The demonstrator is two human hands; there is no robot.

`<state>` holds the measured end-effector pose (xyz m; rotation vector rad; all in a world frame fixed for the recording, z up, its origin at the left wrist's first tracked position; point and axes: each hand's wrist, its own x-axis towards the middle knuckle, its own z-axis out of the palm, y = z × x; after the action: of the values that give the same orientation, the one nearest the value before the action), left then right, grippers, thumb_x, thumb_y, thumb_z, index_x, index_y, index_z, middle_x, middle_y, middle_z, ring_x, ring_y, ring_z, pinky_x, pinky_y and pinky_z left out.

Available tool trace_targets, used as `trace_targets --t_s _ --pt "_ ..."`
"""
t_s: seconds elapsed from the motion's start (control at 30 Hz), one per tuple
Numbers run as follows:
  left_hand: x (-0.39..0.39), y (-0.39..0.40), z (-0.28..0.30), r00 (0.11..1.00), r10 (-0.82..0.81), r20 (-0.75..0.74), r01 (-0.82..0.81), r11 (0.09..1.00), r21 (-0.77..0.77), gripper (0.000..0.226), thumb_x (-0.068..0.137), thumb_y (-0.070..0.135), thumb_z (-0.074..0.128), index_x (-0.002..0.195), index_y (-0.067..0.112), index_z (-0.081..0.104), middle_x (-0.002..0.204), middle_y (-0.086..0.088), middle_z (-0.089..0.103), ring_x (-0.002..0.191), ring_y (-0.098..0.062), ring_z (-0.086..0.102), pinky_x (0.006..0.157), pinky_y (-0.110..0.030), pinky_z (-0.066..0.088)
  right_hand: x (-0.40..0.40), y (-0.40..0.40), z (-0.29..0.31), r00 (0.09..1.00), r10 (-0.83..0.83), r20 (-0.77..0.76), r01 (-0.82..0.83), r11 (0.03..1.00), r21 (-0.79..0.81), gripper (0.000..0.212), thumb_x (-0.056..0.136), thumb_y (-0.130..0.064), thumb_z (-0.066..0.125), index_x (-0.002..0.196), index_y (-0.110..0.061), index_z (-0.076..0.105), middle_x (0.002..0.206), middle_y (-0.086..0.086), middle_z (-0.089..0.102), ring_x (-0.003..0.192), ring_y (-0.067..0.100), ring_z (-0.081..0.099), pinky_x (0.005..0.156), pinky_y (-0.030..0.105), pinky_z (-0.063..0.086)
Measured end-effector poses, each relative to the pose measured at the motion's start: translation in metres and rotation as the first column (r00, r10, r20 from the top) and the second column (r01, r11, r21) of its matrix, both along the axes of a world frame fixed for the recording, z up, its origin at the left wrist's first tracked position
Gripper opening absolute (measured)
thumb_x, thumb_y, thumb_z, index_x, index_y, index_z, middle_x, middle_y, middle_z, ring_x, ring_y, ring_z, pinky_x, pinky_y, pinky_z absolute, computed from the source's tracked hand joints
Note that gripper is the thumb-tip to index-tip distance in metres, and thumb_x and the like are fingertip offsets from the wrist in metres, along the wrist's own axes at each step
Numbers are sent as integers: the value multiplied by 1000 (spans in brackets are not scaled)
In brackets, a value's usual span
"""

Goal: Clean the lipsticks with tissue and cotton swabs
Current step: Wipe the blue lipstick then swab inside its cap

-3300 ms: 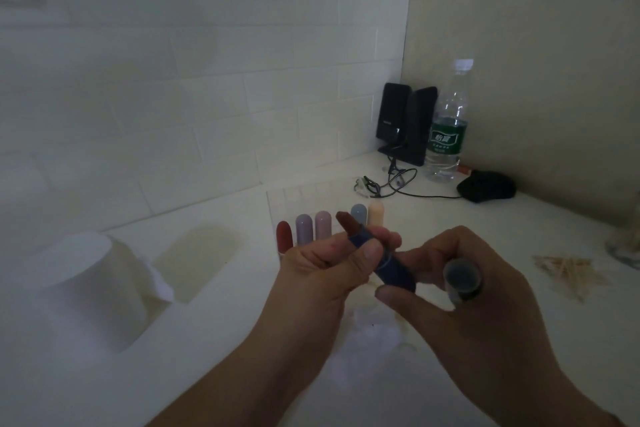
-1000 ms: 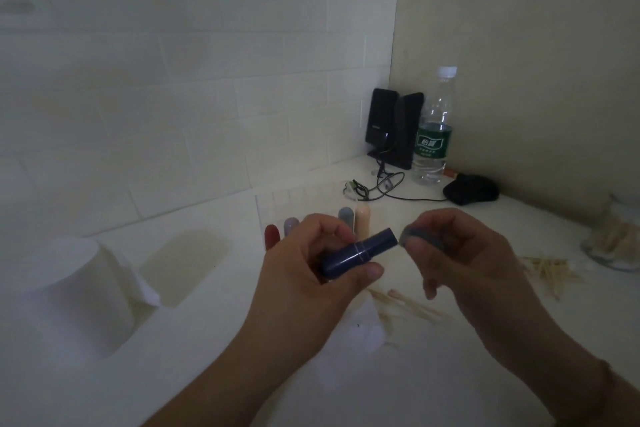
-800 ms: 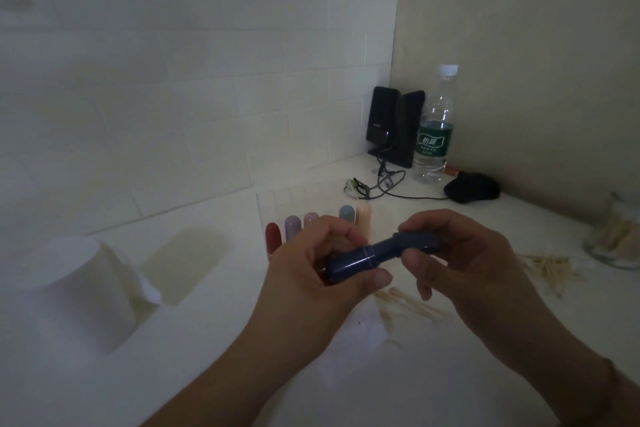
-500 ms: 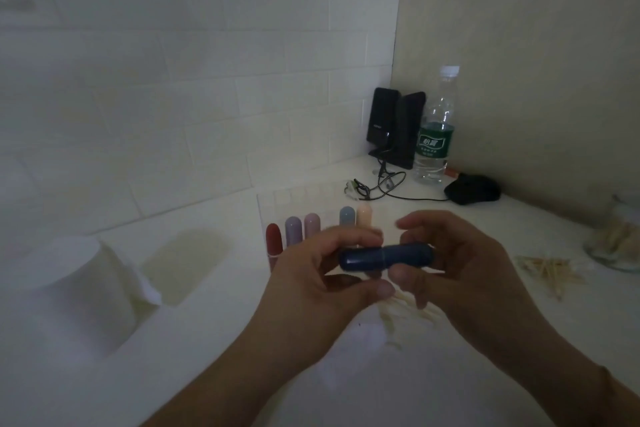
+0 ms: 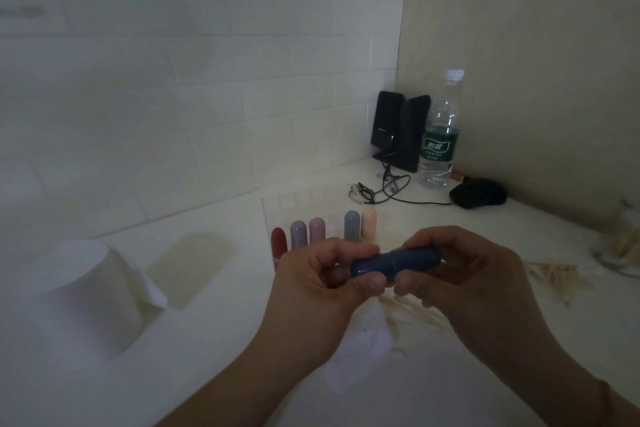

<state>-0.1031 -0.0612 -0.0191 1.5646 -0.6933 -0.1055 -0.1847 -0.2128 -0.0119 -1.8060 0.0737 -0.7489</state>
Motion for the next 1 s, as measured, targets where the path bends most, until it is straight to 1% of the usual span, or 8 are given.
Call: trace_targets --t_s 0.17,0.3,0.43,0.57,0.7,0.8,0.9,1.0 --pt "-1 -2 -1 1000 -11 10 11 1000 5 32 74 0 77 88 27 72 83 14 75 82 -3 71 80 -16 53 0 1 -3 1000 27 -7 -28 1000 -14 33 59 1 83 83 -19 70 79 0 74 67 15 71 58 16 52" --pt "0 -3 4 997 -30 76 28 999 30 27 76 10 76 93 30 70 87 17 74 82 0 70 79 -13 51 6 6 -4 999 30 25 -34 988 148 36 61 -14 78 94 -18 64 81 6 72 63 22 69 51 25 51" --pt "13 3 6 933 -15 359 -63 976 206 46 71 40 78 114 43 62 119 28 60 117 8 50 99 -14 38 11 1 -3 998 -34 47 18 953 303 51 70 -3 73 112 -26 54 89 8 73 77 20 68 59 29 52" --pt "38 11 1 741 261 619 -427 894 134 51 68 42 81 116 33 64 131 15 52 124 -11 35 101 -36 36 25 -3 7 983 -185 -3 184 979 -92 51 75 -8 77 103 -38 45 89 -12 70 76 14 68 58 26 55" --pt "55 12 -13 665 341 665 -598 776 200 67 58 35 90 118 31 62 137 1 51 125 -30 37 97 -54 39 57 3 23 972 -234 -8 188 800 -571 43 71 -32 80 100 -39 49 92 -22 58 86 2 57 72 26 51" --pt "61 11 -19 671 338 660 -639 716 282 74 63 43 84 129 35 52 143 1 44 128 -32 35 97 -54 35 82 3 31 973 -226 -40 139 718 -683 40 74 -36 77 102 -39 50 98 -17 59 91 6 53 79 31 49" --pt "68 11 -23 632 390 670 -682 691 241 59 78 46 70 132 36 49 143 0 44 128 -29 33 98 -51 35 98 2 33 969 -222 -104 58 621 -781 39 75 -38 75 104 -42 48 95 -22 54 93 6 51 81 27 44" --pt "75 13 -25 694 368 618 -646 697 310 65 79 40 70 138 37 44 149 3 34 133 -24 21 105 -47 26 102 0 27 972 -215 -95 42 557 -830 38 75 -40 74 107 -40 53 99 -17 60 93 5 49 79 26 38"
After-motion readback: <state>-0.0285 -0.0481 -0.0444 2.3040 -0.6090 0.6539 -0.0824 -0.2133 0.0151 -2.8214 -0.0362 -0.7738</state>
